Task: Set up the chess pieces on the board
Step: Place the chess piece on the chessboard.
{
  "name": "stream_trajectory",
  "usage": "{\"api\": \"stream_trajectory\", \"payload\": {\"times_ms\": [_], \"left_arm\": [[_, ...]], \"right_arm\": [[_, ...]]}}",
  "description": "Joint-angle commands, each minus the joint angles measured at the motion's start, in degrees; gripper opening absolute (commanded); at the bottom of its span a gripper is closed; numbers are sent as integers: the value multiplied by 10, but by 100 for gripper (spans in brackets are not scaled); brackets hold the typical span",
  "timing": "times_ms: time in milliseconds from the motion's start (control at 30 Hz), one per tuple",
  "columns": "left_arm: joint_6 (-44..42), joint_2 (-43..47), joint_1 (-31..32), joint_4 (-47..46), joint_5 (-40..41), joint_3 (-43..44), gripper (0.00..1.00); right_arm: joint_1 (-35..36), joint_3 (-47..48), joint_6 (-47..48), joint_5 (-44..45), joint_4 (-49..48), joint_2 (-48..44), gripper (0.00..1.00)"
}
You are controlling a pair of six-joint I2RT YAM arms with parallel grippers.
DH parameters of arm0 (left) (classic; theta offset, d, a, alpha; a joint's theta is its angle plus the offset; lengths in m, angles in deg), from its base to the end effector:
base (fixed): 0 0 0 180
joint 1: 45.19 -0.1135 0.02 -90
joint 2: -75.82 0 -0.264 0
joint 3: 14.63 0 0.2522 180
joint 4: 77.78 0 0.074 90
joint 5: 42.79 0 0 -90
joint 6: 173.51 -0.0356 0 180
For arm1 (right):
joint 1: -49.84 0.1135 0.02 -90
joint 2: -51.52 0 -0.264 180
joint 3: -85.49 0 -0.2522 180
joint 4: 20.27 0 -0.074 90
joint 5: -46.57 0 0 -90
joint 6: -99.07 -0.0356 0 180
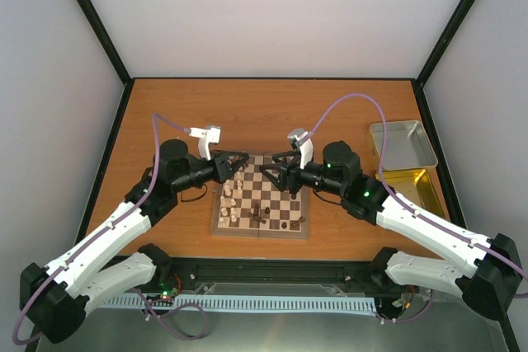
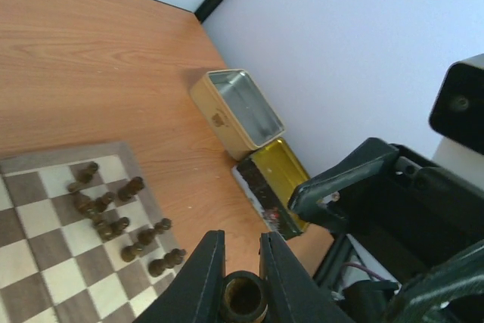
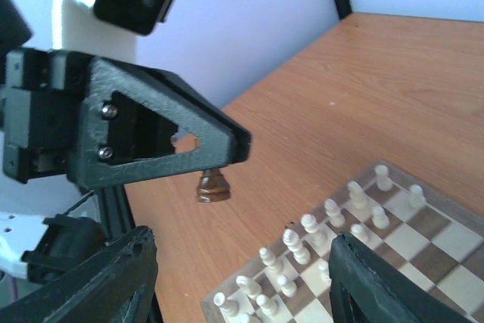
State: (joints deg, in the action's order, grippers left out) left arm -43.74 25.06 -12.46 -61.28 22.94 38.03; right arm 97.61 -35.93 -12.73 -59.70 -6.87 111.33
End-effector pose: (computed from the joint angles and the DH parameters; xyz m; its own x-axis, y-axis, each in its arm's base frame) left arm 0.1671 -0.1248 0.2995 -0.6923 -0.2482 -0.6775 0.5004 0.5113 -0.6987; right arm 0.1566 0.1874 0.3090 -0.4892 -0.0086 -0.8721 -0.7661 0.4821 0.4250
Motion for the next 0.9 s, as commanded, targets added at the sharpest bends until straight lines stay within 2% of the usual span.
{"api": "stream_trajectory", "payload": {"times_ms": [0, 167, 333, 500, 733, 867], "left_arm": [[59, -11, -4, -32, -55, 42, 1], [128, -29, -4, -53, -81, 39, 1], [162, -37, -4, -71, -84, 26, 1], [172, -34, -4, -90, -70, 12, 1], [174, -42, -4, -94, -65, 8, 1], [171, -43, -4, -93, -66, 8, 1]], "right_arm": [[3, -8, 28, -62, -76, -5, 62], [3, -6, 29, -58, -80, 0, 61], [3, 4, 20, -26, -63, 15, 57], [3, 28, -2, -40, -44, 54, 54], [13, 34, -29, -62, -84, 78, 52], [14, 45, -33, -45, -81, 89, 45]]}}
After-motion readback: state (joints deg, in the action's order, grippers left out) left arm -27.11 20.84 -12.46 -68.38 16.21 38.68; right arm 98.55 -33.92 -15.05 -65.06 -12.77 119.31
